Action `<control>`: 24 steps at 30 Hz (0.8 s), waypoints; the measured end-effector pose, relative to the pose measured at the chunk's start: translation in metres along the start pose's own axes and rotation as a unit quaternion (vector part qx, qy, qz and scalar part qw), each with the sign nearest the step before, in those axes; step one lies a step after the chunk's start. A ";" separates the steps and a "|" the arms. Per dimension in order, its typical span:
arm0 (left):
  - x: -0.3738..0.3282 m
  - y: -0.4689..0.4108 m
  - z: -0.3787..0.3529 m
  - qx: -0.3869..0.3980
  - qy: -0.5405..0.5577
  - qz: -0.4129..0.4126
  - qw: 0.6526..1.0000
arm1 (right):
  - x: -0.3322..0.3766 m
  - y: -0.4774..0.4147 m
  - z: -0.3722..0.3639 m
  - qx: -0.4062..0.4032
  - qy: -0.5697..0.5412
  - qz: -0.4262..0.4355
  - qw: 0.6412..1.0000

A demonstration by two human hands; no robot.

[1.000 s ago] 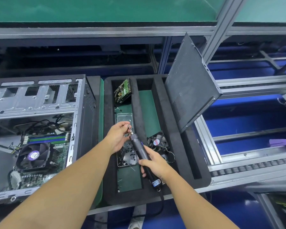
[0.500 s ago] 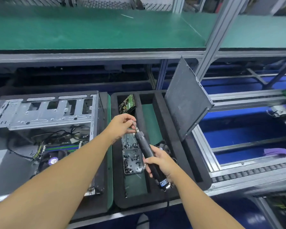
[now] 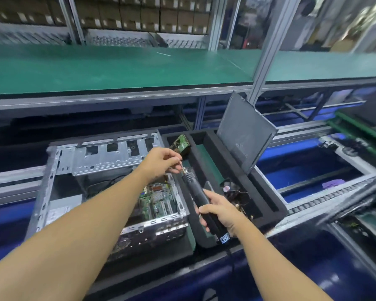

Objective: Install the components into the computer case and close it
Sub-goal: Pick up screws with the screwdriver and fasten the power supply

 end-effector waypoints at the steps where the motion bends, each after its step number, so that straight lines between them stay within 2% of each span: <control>1: 0.002 0.008 0.007 0.004 0.001 -0.002 1.000 | 0.000 0.005 -0.011 -0.006 0.010 0.005 1.000; 6: 0.006 0.042 0.029 0.047 0.034 0.006 0.998 | 0.002 0.028 -0.048 -0.039 0.088 0.021 0.995; 10: 0.000 0.064 0.039 0.079 0.084 0.024 0.993 | 0.009 0.042 -0.074 -0.042 0.086 0.037 0.995; 13: 0.000 0.082 0.045 0.093 0.167 0.049 0.980 | 0.008 0.047 -0.097 -0.039 0.076 0.046 0.995; 18: 0.015 0.108 0.058 0.051 0.239 0.053 0.968 | -0.002 0.050 -0.145 0.011 0.036 0.077 0.996; 21: 0.025 0.124 0.073 0.006 0.245 0.078 0.967 | -0.010 0.049 -0.170 0.044 0.041 0.079 0.995; 24: 0.034 0.143 0.087 -0.007 0.236 0.115 0.965 | -0.022 0.052 -0.190 0.066 0.051 0.072 0.994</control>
Point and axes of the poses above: each hand's wrist, its own y-axis away from the middle knuckle, its own z-axis out of the back of the hand, x = y × z, the point moved 2 cm from there along -y, towards the middle knuckle, and after that the axes turned 11 degrees about z, right-handed, at the moved point
